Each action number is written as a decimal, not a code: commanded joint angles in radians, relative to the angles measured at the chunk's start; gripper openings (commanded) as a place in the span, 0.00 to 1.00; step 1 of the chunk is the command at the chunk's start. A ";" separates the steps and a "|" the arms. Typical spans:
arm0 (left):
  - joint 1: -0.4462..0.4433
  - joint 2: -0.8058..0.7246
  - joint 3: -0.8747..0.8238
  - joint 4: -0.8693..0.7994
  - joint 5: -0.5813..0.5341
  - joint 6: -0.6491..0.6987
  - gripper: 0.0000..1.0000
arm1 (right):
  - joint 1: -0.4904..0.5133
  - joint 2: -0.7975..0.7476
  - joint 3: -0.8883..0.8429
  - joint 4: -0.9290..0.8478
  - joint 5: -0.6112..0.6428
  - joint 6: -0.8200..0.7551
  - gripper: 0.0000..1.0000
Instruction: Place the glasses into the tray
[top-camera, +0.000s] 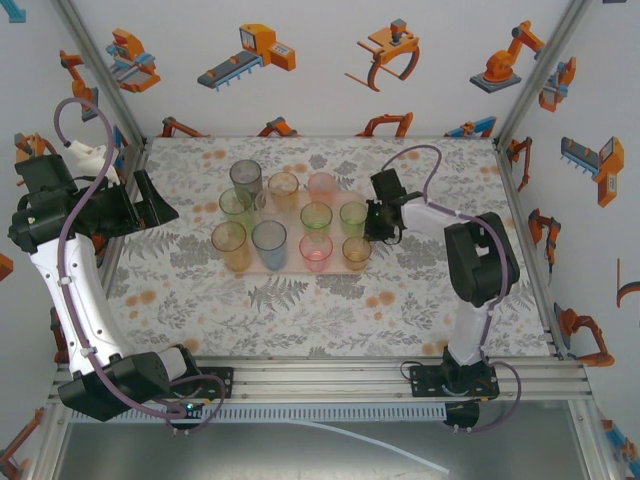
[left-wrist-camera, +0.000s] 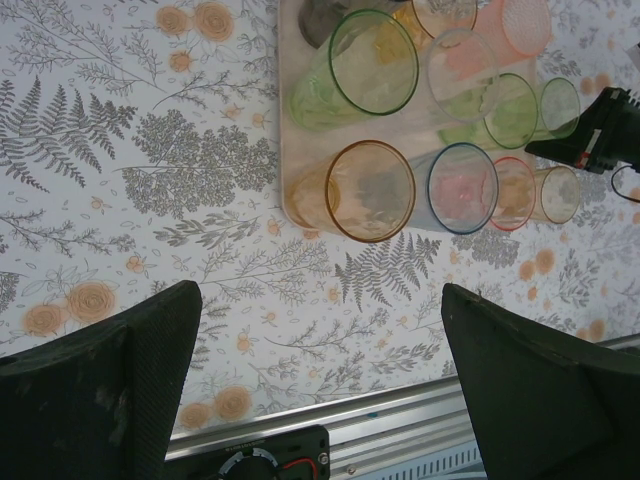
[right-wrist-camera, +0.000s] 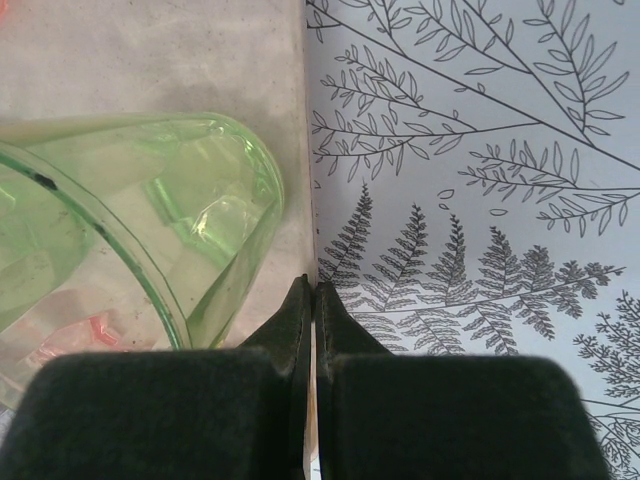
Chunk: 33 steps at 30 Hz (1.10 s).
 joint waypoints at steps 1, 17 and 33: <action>0.008 -0.017 -0.008 0.009 0.027 -0.011 0.97 | -0.033 -0.034 -0.038 -0.058 0.080 -0.019 0.00; 0.013 -0.025 -0.011 0.009 0.032 -0.013 0.97 | -0.041 -0.046 -0.039 -0.041 0.054 -0.035 0.12; 0.013 -0.022 0.002 0.010 0.030 -0.009 0.97 | -0.044 -0.067 0.003 -0.091 0.037 -0.064 0.22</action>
